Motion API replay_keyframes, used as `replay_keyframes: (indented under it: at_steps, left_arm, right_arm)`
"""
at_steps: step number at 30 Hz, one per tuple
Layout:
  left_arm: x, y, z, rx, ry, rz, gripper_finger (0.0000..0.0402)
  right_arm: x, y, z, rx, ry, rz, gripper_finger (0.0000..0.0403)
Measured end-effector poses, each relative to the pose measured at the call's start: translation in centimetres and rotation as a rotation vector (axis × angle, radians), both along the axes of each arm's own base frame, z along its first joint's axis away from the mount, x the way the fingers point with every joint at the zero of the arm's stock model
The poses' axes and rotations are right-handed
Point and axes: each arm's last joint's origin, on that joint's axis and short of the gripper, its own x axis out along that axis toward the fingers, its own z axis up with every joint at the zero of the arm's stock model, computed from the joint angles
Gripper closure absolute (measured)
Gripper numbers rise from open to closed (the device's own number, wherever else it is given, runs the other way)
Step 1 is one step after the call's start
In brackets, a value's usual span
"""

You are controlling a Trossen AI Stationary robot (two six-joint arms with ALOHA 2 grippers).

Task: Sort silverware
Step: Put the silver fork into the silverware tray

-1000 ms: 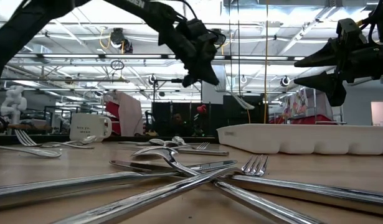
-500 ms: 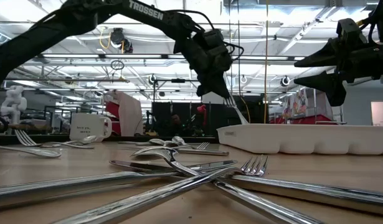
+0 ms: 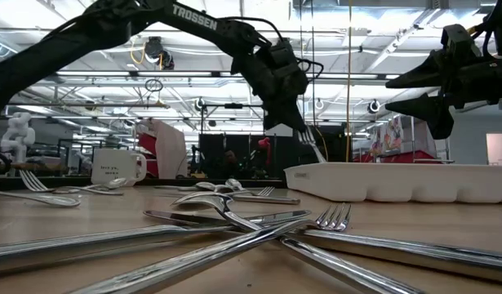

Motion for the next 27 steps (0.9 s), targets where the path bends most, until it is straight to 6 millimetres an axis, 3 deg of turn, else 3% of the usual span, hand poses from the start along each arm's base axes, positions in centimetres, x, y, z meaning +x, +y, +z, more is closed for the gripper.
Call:
replay_keyframes:
  at_steps: [9, 18, 27]
  left_arm:
    - [0.9, -0.8, -1.0, 0.003, -0.005, -0.022, 0.0401]
    - [1.6, -1.1, -3.5, -0.023, 0.045, -0.03, 0.0401]
    - [2.0, -0.8, -4.3, 0.029, 0.047, -0.01, 0.0389]
  right_arm:
    - [0.0, 0.0, -0.1, 0.001, 0.006, 0.0, 0.0199]
    - [0.1, 0.0, -0.1, 0.002, 0.01, -0.001, 0.0199]
    - [0.1, 0.0, -0.2, 0.005, 0.02, 0.0, 0.0199]
